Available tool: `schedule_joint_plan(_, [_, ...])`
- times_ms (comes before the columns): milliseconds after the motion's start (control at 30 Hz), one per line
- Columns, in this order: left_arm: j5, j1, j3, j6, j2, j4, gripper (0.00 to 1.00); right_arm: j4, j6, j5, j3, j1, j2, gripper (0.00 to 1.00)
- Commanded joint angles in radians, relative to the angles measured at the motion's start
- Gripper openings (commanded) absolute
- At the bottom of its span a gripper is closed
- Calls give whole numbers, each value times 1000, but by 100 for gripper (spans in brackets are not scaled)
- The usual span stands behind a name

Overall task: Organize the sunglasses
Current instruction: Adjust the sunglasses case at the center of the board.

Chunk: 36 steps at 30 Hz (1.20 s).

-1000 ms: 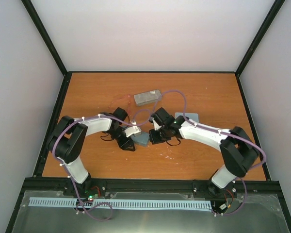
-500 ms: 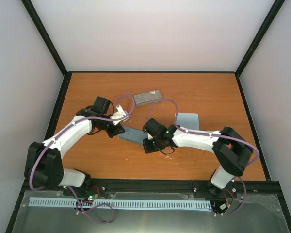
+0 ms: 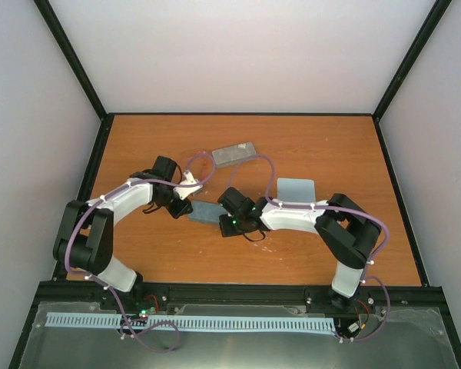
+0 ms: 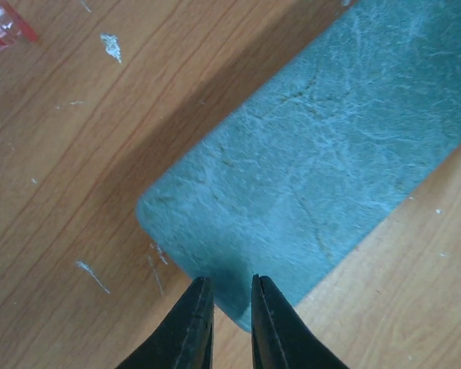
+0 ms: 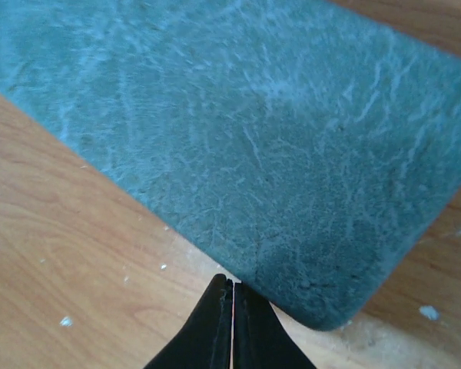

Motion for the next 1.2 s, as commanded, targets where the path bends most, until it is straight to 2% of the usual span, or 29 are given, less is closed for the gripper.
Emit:
schedule_joint_plan(0, [0, 12, 49, 20, 38, 61, 17, 30, 25, 38, 16, 5, 55, 3])
schedule_joint_plan(300, [22, 22, 78, 27, 46, 66, 17, 67, 30, 44, -24, -71, 83, 3])
schedule_joint_plan(633, [21, 31, 38, 36, 51, 85, 17, 23, -74, 24, 32, -197, 112, 3])
schedule_joint_plan(833, [56, 31, 28, 27, 110, 91, 17, -44, -134, 18, 133, -207, 160, 7])
schedule_joint_plan(1167, [137, 30, 21, 1, 178, 110, 16, -80, -156, -4, 194, -206, 199, 4])
